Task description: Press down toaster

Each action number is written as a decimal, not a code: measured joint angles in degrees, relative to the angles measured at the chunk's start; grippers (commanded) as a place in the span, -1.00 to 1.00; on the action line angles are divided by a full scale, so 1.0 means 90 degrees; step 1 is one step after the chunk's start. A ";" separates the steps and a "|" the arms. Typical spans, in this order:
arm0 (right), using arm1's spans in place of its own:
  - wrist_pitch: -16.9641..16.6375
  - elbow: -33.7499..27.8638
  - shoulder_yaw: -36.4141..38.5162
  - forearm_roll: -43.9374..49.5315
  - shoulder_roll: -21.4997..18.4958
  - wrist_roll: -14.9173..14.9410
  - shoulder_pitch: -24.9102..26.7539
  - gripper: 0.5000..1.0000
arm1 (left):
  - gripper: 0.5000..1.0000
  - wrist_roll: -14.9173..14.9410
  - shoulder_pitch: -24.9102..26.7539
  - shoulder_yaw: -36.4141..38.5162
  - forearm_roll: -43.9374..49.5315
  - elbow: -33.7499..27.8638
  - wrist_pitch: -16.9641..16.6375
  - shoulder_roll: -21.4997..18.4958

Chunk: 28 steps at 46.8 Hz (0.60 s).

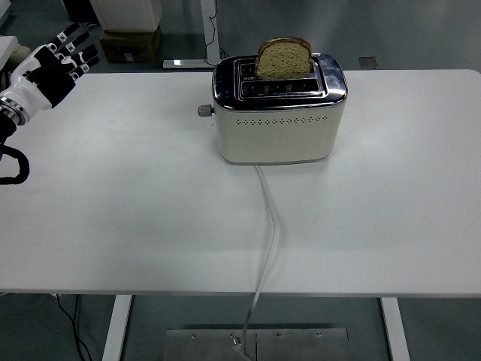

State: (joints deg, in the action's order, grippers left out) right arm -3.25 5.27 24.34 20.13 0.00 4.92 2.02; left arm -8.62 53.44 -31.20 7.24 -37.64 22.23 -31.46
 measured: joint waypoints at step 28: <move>0.0000 0.0000 -0.0002 0.0000 0.0000 0.0000 0.0000 0.99 | 1.00 0.0000 -0.0039 0.0000 -0.0004 -0.0005 0.0009 0.0005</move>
State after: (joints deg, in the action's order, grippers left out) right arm -3.25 5.27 24.32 20.13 0.00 4.92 2.02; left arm -8.62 53.08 -31.20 7.21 -37.69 22.31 -31.41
